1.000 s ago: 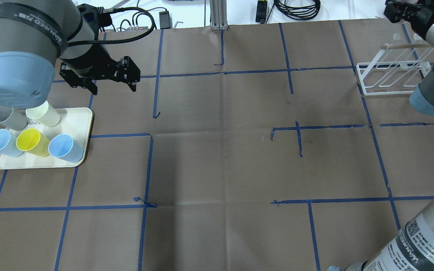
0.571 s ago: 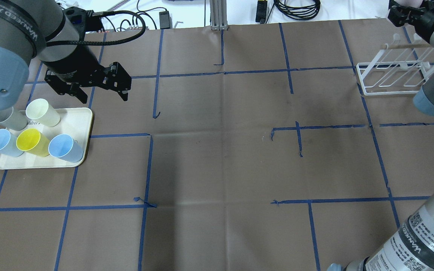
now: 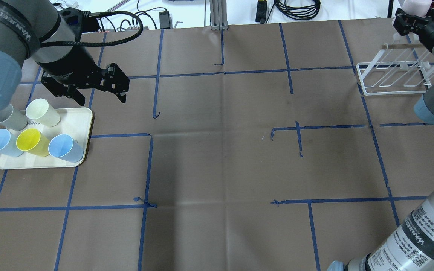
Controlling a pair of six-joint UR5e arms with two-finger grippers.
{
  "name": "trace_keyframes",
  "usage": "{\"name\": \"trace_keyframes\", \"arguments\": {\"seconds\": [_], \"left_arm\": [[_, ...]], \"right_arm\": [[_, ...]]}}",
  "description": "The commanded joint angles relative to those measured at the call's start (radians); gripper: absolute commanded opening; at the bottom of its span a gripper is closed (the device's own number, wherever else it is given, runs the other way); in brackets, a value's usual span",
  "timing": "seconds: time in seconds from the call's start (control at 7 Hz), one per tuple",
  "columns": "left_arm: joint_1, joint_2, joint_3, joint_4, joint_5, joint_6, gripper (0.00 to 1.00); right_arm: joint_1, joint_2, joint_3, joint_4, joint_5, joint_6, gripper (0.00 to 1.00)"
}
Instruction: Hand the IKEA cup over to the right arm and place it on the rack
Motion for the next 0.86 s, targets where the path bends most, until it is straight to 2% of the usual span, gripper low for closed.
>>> {"name": "trace_keyframes", "arguments": {"seconds": [0.0, 0.71], "left_arm": [[0.005, 0.003, -0.004, -0.001, 0.002, 0.001, 0.99], [0.003, 0.003, -0.006, -0.001, -0.001, -0.001, 0.99]], "right_arm": [[0.001, 0.019, -0.002, -0.015, 0.0, -0.001, 0.31], [-0.001, 0.06, -0.005, -0.015, 0.0, -0.001, 0.31]]}}
